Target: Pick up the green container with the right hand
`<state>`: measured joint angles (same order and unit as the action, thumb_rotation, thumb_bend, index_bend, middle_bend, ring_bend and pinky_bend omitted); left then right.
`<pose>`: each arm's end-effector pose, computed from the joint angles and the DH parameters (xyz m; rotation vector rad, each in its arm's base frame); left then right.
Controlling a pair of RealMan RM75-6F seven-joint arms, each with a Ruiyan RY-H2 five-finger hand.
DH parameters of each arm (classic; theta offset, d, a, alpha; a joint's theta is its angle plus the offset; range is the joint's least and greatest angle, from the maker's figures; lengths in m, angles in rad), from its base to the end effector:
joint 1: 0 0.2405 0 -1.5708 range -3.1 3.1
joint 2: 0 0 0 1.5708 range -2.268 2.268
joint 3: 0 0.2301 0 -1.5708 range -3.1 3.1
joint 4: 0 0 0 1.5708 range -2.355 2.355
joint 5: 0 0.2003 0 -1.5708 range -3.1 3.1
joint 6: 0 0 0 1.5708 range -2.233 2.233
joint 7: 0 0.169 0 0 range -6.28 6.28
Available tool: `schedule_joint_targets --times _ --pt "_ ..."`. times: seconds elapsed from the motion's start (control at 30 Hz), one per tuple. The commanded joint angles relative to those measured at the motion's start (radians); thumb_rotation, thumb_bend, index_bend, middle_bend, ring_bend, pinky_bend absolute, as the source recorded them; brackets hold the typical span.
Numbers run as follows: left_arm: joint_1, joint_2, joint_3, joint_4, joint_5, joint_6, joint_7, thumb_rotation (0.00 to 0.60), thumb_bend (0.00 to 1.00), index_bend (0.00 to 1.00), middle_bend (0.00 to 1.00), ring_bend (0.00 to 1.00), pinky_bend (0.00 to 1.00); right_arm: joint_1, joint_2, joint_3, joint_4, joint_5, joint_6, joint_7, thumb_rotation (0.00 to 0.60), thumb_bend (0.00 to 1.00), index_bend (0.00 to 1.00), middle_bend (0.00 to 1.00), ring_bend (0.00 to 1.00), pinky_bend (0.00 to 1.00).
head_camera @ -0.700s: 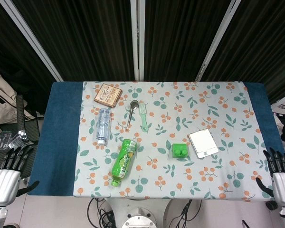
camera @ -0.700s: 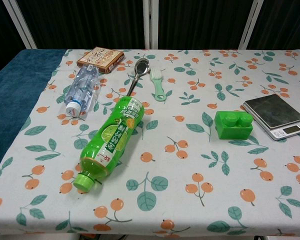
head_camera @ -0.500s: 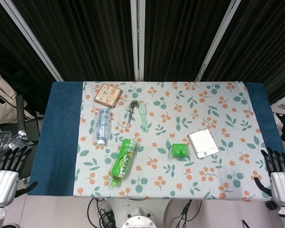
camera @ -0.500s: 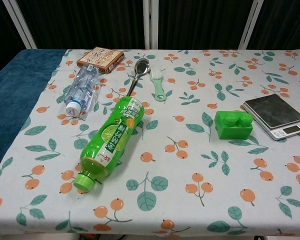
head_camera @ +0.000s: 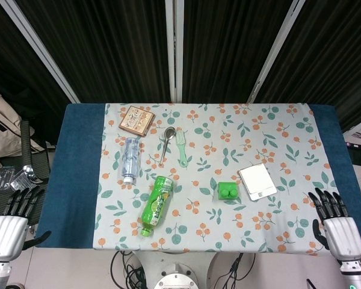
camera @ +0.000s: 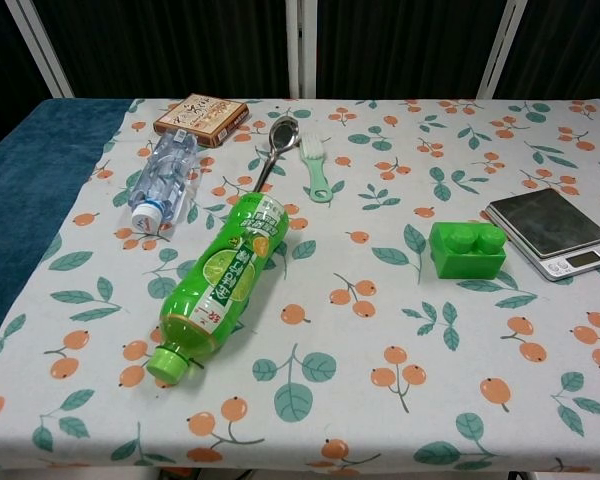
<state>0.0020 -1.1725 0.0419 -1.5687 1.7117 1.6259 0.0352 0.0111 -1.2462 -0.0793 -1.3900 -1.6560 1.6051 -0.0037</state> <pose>-0.2677 0.1584 0.1383 -1.4911 -0.8261 -0.9746 -0.3020 -0.1558 0.1247 1.5224 -0.8241 0.8616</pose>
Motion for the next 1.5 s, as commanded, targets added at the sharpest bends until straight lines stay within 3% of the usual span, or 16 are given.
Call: schedule_joint_targets --times 0.03,0.23,0.83,1.5 --pt "-0.005 -0.009 -0.002 0.005 0.002 -0.004 -0.001 0.6 0.05 0.03 0.03 0.0 0.0 0.036 -0.011 -0.016 -0.015 -0.053 -0.044 -0.039 0.6 0.7 0.0 0.12 0.0 0.0" --pt "-0.005 -0.014 0.003 0.011 0.006 -0.002 -0.004 0.6 0.05 0.03 0.03 0.0 0.0 0.094 -0.058 -0.018 -0.011 -0.055 -0.179 -0.144 0.6 0.88 0.0 0.21 0.0 0.0" --pt "-0.003 -0.022 0.008 0.041 -0.01 -0.005 -0.034 0.6 0.05 0.03 0.03 0.0 0.0 0.212 -0.141 0.033 -0.029 0.034 -0.395 -0.215 0.6 0.86 0.0 0.23 0.0 0.0" --pt "-0.003 -0.027 0.013 0.056 -0.009 -0.005 -0.043 0.6 0.05 0.03 0.03 0.0 0.0 0.256 -0.183 0.037 -0.022 0.085 -0.455 -0.233 0.6 0.87 0.0 0.23 0.0 0.0"
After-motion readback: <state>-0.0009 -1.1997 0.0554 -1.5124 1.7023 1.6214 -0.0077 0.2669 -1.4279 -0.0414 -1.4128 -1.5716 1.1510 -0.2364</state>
